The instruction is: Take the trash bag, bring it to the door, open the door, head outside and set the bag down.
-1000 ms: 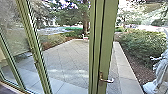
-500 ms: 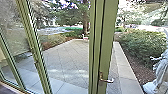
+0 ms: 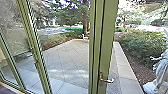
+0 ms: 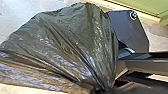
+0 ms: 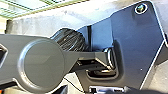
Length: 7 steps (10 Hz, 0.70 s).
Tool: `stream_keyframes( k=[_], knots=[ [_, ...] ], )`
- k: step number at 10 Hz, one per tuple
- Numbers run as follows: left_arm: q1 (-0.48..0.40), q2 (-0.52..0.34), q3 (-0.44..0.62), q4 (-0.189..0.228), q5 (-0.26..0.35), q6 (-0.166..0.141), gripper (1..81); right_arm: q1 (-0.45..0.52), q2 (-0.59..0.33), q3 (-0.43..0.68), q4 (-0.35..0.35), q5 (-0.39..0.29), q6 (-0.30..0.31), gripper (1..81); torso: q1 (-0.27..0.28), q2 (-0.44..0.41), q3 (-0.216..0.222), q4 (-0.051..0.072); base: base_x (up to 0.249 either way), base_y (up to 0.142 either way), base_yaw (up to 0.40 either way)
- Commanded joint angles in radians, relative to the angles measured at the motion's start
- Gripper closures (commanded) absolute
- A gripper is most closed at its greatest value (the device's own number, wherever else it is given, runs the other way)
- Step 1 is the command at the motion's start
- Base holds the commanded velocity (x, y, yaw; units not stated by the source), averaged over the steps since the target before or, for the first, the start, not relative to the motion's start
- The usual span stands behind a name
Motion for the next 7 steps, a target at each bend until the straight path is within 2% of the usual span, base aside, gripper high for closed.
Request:
stream_keyframes(
  k=[1, 4, 5, 7],
  knots=[
    [-0.051, 0.007, -0.014, -0.001, 0.057, -0.001, 81.1, 0.050, -0.179, 0.200, -0.005, -0.005, -0.002, 1.0, 0.000, 0.000, 0.000, 0.000, 0.000, 0.000, 0.000],
    [-0.051, 0.025, -0.037, 0.001, 0.057, -0.001, 81.1, 0.095, -0.304, 0.358, 0.016, -0.003, -0.001, 1.0, 0.000, 0.000, 0.000, 0.000, 0.000, 0.000, 0.000],
    [-0.051, 0.028, -0.040, 0.001, 0.057, -0.001, 81.1, 0.111, -0.352, 0.413, 0.045, -0.003, -0.001, 1.0, 0.000, 0.000, 0.000, 0.000, 0.000, 0.000, 0.000],
    [-0.051, 0.030, -0.040, 0.001, 0.057, -0.001, 81.1, 0.150, -0.441, 0.517, 0.047, -0.005, -0.001, 1.0, 0.000, 0.000, 0.000, 0.000, 0.000, 0.000, 0.000]
  ],
)
